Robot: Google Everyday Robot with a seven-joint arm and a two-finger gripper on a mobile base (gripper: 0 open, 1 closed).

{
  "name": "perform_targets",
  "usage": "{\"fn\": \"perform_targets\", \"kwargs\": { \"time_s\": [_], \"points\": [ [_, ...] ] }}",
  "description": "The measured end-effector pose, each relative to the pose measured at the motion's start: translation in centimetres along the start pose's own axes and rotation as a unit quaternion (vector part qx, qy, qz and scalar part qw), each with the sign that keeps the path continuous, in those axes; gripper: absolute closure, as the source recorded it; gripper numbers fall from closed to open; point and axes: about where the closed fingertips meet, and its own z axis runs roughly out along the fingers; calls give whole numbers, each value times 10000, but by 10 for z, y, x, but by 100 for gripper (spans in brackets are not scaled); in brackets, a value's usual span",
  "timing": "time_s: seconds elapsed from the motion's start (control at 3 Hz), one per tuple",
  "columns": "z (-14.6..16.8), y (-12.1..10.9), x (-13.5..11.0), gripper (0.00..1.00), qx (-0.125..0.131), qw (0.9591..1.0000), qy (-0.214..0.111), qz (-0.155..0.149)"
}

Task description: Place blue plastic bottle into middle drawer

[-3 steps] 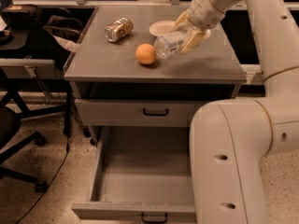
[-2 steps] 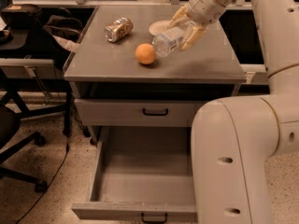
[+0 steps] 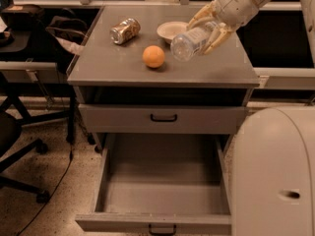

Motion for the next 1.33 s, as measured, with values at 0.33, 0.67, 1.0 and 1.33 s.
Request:
{"fn": "perform_targets", "kwargs": {
  "time_s": [0.33,0.67,1.0,1.33],
  "points": [
    [-14,19,-4,100,185,9988,28,457],
    [-42,24,-17,100,797,9869,203,1387],
    [-28,28,-14,100,920,9799,220,1757],
    [-28,28,-14,100,920,9799,220,1758]
  ]
}}
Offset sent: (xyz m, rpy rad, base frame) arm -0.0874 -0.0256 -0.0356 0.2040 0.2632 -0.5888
